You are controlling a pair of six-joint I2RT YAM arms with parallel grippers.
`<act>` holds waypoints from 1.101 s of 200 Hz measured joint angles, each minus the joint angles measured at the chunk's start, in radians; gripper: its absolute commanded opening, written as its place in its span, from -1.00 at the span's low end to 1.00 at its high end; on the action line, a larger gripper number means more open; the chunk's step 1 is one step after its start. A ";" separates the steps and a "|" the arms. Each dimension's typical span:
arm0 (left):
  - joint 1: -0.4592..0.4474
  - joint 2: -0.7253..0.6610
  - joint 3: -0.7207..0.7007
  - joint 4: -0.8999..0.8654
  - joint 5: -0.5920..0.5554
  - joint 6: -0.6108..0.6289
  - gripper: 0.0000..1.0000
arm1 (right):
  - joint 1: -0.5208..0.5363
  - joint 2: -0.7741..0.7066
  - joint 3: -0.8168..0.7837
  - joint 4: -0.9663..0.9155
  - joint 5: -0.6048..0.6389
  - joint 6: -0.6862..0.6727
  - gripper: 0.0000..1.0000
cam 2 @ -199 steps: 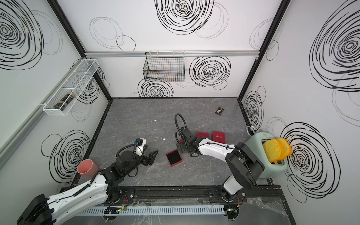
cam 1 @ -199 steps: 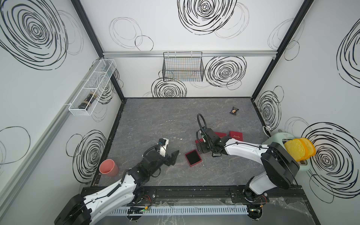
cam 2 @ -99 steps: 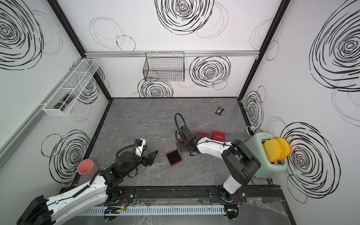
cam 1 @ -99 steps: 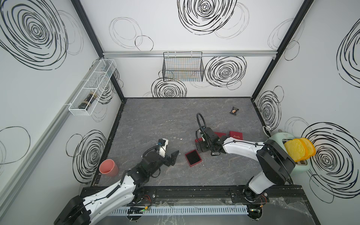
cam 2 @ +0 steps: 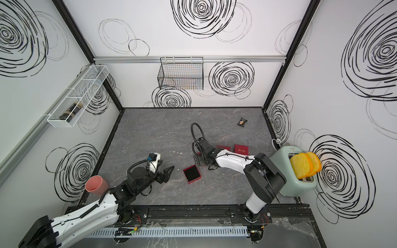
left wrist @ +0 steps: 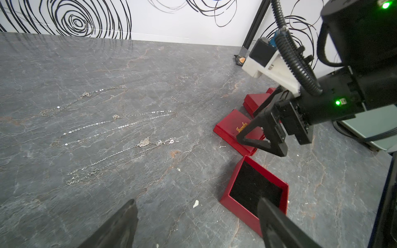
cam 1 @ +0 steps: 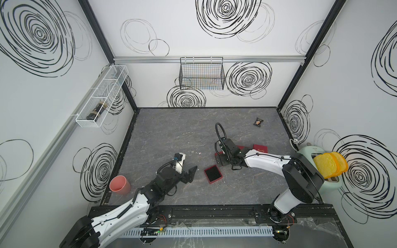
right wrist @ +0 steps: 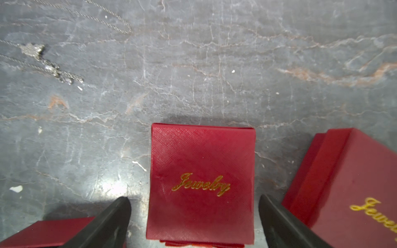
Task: Take the necklace out of the lift-off lid jewelry box
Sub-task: Pick up the lid from the center of the board.
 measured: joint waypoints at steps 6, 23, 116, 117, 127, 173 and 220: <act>0.000 0.000 0.000 0.000 0.000 0.000 0.79 | 0.000 0.000 0.003 0.000 0.002 -0.001 0.95; 0.000 0.000 0.000 0.000 0.000 0.000 0.79 | 0.000 0.007 0.010 -0.003 0.003 -0.004 0.95; -0.001 -0.016 -0.002 0.000 0.000 0.000 0.79 | 0.000 0.063 0.025 -0.006 0.014 -0.004 0.95; -0.001 -0.016 -0.002 0.000 0.000 0.000 0.79 | 0.000 0.063 0.025 -0.006 0.015 -0.004 0.95; -0.001 -0.016 -0.002 0.000 0.000 0.000 0.79 | 0.000 0.063 0.025 -0.006 0.016 -0.004 0.95; -0.002 -0.017 -0.002 0.000 0.000 0.000 0.78 | 0.000 0.063 0.025 -0.011 0.041 -0.003 0.95; -0.002 -0.017 -0.002 0.000 0.000 0.000 0.78 | 0.000 0.063 0.025 -0.035 0.087 -0.002 0.95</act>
